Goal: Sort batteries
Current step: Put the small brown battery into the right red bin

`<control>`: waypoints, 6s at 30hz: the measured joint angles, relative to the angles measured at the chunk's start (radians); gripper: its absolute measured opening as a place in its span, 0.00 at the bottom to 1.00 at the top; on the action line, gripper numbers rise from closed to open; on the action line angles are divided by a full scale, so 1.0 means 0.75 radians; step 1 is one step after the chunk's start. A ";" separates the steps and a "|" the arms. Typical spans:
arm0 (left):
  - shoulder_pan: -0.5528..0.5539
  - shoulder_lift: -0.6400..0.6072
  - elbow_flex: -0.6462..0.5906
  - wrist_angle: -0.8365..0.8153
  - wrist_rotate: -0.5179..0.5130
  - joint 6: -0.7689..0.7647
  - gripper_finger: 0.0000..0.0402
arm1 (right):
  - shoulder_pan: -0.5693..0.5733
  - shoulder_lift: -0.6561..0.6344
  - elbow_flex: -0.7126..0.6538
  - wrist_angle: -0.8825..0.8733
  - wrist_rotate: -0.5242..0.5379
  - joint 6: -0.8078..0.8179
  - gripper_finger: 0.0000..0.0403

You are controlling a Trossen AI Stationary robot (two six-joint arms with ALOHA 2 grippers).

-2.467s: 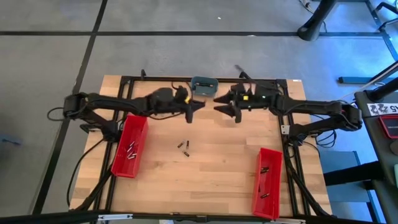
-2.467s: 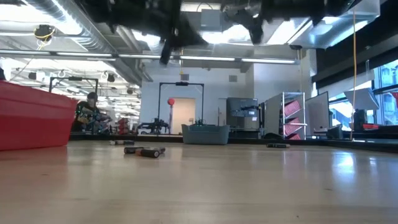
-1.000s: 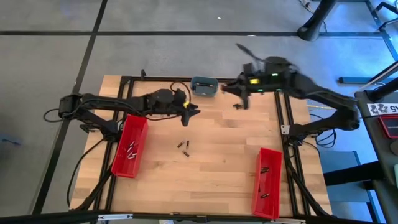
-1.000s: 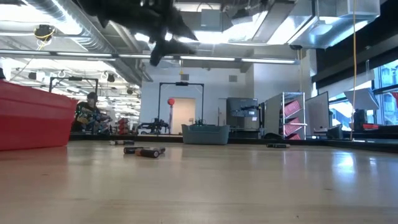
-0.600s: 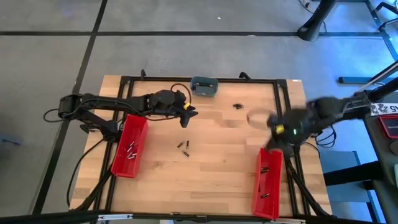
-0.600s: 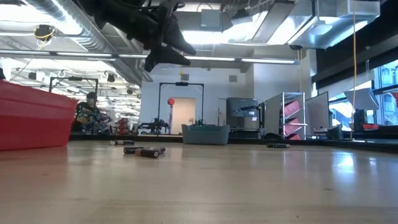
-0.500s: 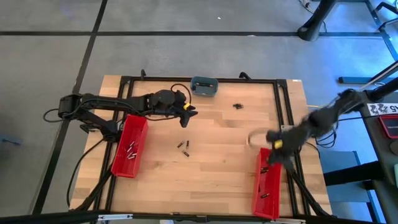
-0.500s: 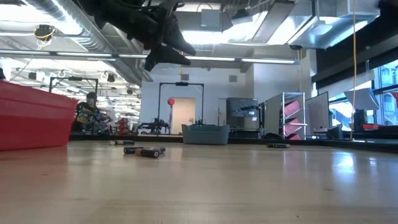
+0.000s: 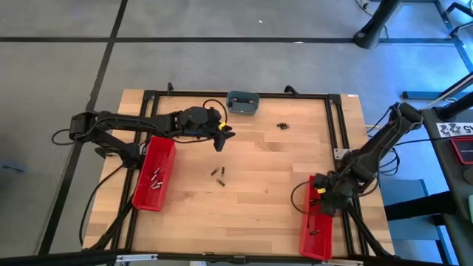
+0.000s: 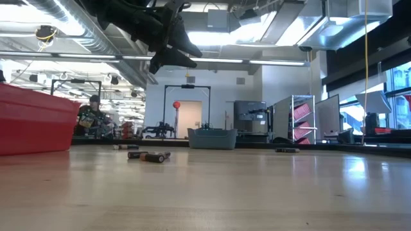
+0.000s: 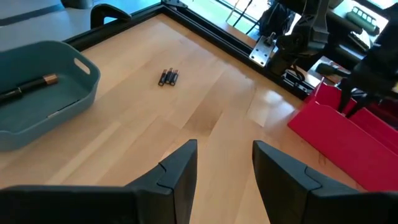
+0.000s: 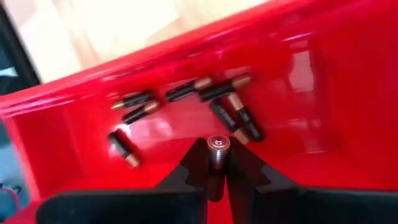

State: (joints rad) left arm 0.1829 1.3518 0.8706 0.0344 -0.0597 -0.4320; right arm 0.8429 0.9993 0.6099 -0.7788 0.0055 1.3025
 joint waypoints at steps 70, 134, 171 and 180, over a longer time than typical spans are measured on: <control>-0.354 0.461 -0.102 -0.462 -0.152 -0.106 0.07 | -0.646 -0.012 0.594 0.110 1.016 -0.841 0.29; 0.045 0.079 0.166 0.394 0.126 -0.216 0.44 | -0.983 0.007 0.601 0.067 0.178 -0.955 0.07; -0.310 0.077 0.166 0.040 0.411 -0.208 0.36 | -0.422 0.097 0.147 -0.226 -0.258 -0.184 0.07; -0.259 0.077 0.166 0.040 0.410 -0.231 0.36 | -0.427 0.229 0.076 -0.113 -0.316 -0.254 0.07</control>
State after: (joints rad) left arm -0.0113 1.4097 0.9947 0.0642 0.2481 -0.6052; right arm 0.5228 1.1713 0.6670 -0.8635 -0.2312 1.1117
